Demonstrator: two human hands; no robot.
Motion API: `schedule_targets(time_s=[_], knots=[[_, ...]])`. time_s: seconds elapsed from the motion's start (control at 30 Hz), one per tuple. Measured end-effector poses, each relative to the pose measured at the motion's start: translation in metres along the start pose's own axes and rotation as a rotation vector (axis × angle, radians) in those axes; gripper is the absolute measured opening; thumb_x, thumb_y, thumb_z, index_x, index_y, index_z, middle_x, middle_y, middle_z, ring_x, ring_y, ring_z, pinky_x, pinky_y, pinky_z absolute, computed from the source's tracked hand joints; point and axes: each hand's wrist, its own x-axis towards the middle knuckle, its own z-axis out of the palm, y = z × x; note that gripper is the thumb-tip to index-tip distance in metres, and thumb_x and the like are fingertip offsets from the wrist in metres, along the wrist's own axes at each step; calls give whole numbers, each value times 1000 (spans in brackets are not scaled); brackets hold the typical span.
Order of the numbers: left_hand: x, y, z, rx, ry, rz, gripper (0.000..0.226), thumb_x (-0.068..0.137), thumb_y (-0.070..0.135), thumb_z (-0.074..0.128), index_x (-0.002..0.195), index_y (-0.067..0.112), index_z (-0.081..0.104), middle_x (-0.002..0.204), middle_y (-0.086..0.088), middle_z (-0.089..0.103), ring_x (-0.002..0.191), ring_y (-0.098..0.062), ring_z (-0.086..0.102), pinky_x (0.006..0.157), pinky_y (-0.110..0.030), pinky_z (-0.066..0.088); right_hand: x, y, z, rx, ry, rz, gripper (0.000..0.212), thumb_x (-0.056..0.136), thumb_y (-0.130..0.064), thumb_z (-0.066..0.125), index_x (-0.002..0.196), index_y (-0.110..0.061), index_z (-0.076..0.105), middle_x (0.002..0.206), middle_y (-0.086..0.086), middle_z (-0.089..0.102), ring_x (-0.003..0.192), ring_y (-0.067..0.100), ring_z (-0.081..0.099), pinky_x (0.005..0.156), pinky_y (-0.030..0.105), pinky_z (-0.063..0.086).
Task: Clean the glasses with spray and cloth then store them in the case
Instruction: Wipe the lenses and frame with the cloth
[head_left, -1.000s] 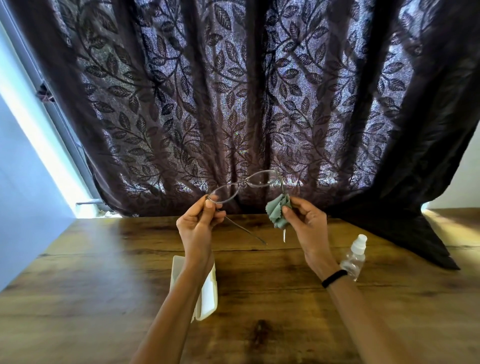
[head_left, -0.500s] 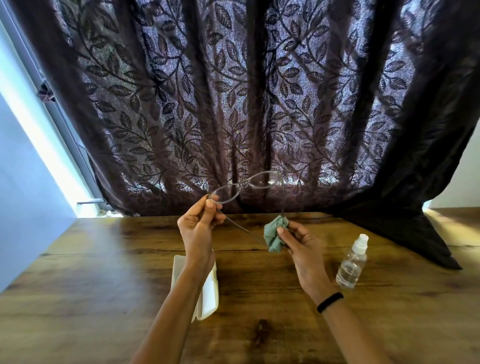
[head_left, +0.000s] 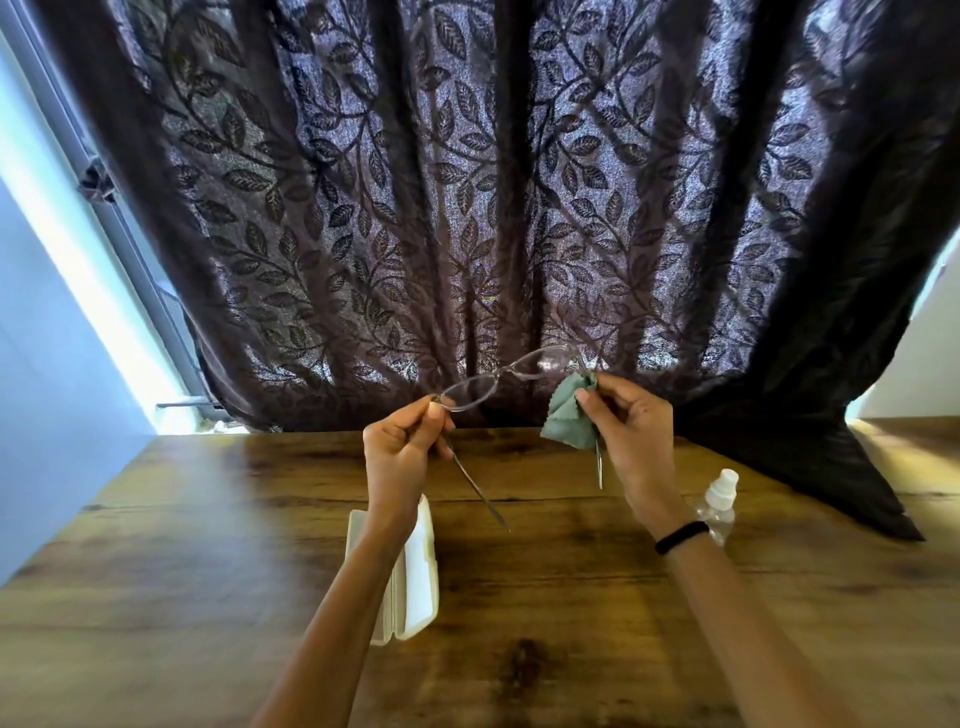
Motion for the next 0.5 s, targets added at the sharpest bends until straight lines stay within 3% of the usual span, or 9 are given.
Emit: schedule_targets(time_s=[0.13, 0.23, 0.37, 0.5], knots=[[0, -1, -1, 66, -34, 40, 21, 88, 5, 53, 78, 16, 68, 58, 8, 63, 43, -4, 49, 47, -15, 45, 4, -4, 2, -7, -8, -59, 28, 83, -6, 62, 109, -15, 61, 96, 1, 69, 84, -1, 66, 74, 16, 54], [-3, 0, -1, 98, -66, 65, 18, 86, 12, 54, 79, 21, 69, 58, 8, 63, 44, -4, 51, 47, -15, 45, 7, -7, 2, -42, -5, -104, 32, 83, -8, 63, 114, -12, 61, 107, 6, 69, 97, 6, 65, 85, 24, 53], [-5, 0, 4, 22, 12, 30, 18, 87, 7, 54, 83, 17, 69, 59, 8, 63, 45, -4, 50, 48, -15, 46, 7, -7, 2, -16, -33, -116, 30, 82, -10, 65, 108, -24, 63, 107, -2, 68, 102, 5, 63, 89, 26, 52], [-8, 0, 12, -54, 100, -14, 18, 89, 2, 52, 87, 9, 68, 58, 7, 63, 45, -4, 50, 50, -15, 46, -2, 2, 3, 85, -15, -22, 27, 81, -10, 65, 95, -33, 67, 97, -9, 69, 92, 3, 65, 81, 20, 54]])
